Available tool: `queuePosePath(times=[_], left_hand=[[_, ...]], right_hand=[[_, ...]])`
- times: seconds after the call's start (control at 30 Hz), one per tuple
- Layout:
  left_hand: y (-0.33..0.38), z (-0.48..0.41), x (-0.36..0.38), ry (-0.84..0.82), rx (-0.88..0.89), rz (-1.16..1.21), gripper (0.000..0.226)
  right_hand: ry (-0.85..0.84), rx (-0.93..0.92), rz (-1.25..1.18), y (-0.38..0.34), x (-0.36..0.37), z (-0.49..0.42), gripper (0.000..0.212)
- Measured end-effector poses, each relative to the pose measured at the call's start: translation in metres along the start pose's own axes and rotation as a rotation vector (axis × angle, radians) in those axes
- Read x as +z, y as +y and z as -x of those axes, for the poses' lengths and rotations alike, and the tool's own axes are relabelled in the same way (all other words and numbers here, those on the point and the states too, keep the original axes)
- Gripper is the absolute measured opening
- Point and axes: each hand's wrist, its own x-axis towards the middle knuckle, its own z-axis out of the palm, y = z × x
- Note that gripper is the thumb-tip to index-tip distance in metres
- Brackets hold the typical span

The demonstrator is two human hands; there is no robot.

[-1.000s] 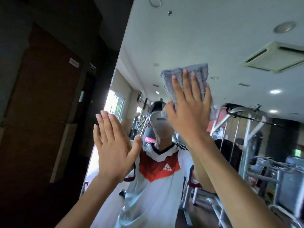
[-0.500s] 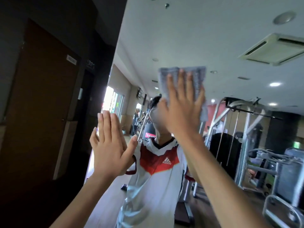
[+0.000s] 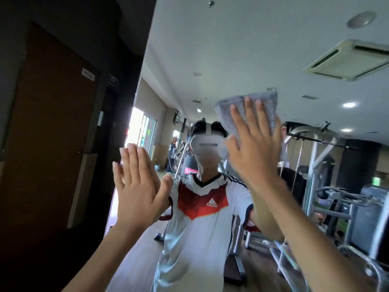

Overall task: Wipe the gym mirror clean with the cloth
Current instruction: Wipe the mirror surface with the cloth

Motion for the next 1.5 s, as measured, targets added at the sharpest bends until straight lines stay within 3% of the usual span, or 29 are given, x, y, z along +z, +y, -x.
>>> queuePosePath(times=[0.07,0.13,0.23,0.3,0.37,0.5,0.57,0.73,0.9,1.03,1.13,1.23,1.37,1.5], left_hand=[[0.002,0.001,0.001,0.029,-0.048,0.074,0.086],[0.005,0.002,0.001,0.073,-0.082,0.133,0.085],[0.008,0.001,-0.001,0.084,-0.105,0.157,0.084],[0.011,0.001,-0.003,0.068,-0.117,0.141,0.085],[0.013,0.0,-0.004,0.067,-0.146,0.13,0.085],[0.019,-0.001,-0.002,0.061,-0.183,0.107,0.085],[0.023,0.001,0.0,0.063,-0.186,0.152,0.086],[0.048,0.012,0.006,0.0,-0.088,0.208,0.081],[0.088,0.021,0.013,-0.045,0.127,0.134,0.076],[0.138,0.02,0.021,-0.006,0.135,0.188,0.073],[0.16,0.028,0.031,0.019,0.128,0.201,0.07],[0.154,0.029,0.04,0.087,0.166,0.083,0.068],[0.154,0.029,0.043,0.129,0.171,0.013,0.067],[0.151,0.028,0.045,0.099,0.184,-0.039,0.069]], right_hand=[[-0.023,-0.006,-0.005,-0.039,0.005,0.008,0.064],[-0.09,-0.217,-0.022,-0.06,0.005,0.038,0.064],[-0.133,-0.389,-0.02,-0.025,-0.003,0.075,0.062],[-0.128,-0.348,0.016,0.018,-0.007,0.081,0.065],[-0.11,-0.195,0.022,0.051,-0.009,0.064,0.065],[0.033,0.159,0.002,0.03,0.001,0.019,0.061],[0.043,0.135,-0.012,0.006,0.005,0.021,0.062],[-0.096,-0.267,0.005,0.038,-0.009,0.069,0.062],[-0.088,-0.179,0.05,0.121,-0.019,0.058,0.064],[0.0,0.059,0.019,0.097,-0.01,0.023,0.064],[-0.054,-0.181,-0.012,0.077,-0.01,0.056,0.065],[-0.133,-0.396,0.04,0.117,-0.019,0.091,0.071],[-0.042,-0.089,0.024,0.176,-0.024,0.068,0.066],[0.04,0.078,-0.021,0.136,-0.016,0.026,0.063]])
